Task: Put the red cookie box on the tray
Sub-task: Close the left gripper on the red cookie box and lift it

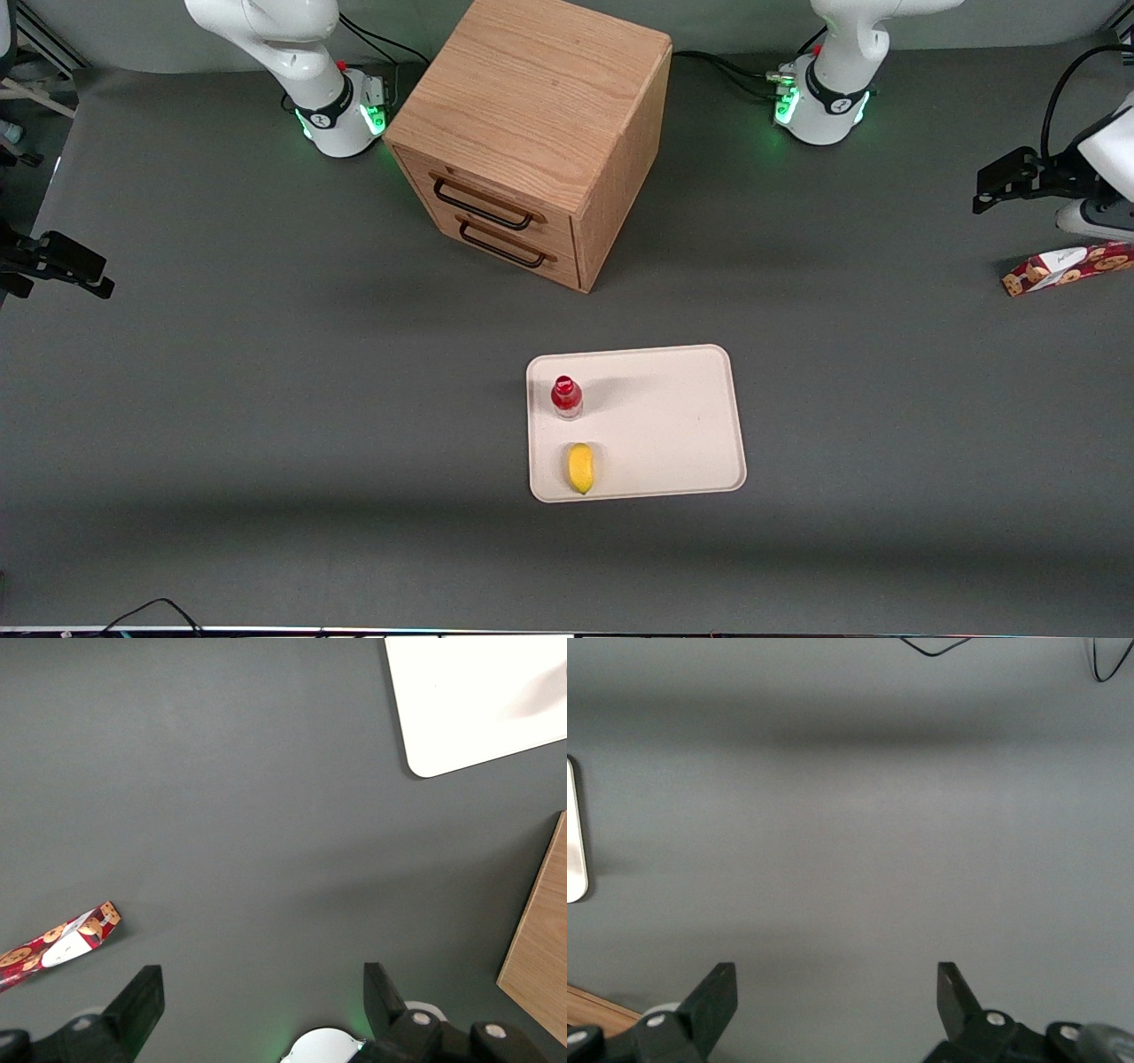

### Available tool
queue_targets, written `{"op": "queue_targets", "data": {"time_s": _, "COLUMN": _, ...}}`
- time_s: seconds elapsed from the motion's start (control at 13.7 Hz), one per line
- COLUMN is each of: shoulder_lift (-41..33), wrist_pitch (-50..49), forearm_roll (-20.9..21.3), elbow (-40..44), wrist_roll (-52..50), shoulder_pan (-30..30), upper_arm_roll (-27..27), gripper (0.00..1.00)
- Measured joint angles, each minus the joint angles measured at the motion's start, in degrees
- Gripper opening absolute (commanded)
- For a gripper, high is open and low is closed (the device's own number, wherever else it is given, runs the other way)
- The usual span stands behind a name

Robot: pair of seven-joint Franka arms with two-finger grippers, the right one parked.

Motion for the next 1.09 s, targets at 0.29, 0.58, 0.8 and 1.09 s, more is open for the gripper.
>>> {"op": "queue_targets", "data": {"time_s": 0.29, "shoulder_lift": 0.1, "wrist_pitch": -0.5, "forearm_roll": 0.0, "elbow": 0.4, "wrist_roll": 0.0, "shoulder_pan": 0.2, "upper_arm_roll": 0.0, "gripper": 1.0}}
{"op": "queue_targets", "data": {"time_s": 0.58, "shoulder_lift": 0.1, "wrist_pitch": -1.3, "forearm_roll": 0.2, "elbow": 0.6, "wrist_roll": 0.5, "shoulder_pan": 0.8, "upper_arm_roll": 2.0, "gripper": 1.0}}
{"op": "queue_targets", "data": {"time_s": 0.8, "shoulder_lift": 0.2, "wrist_pitch": -1.7, "forearm_roll": 1.5, "elbow": 0.6, "wrist_roll": 14.2, "shoulder_pan": 1.2, "upper_arm_roll": 9.9, "gripper": 1.0}}
{"op": "queue_targets", "data": {"time_s": 1.09, "shoulder_lift": 3.9, "wrist_pitch": 0.3, "forearm_roll": 3.1, "elbow": 0.4, "wrist_roll": 45.7, "shoulder_pan": 2.1, "upper_arm_roll": 25.5, "gripper": 1.0}}
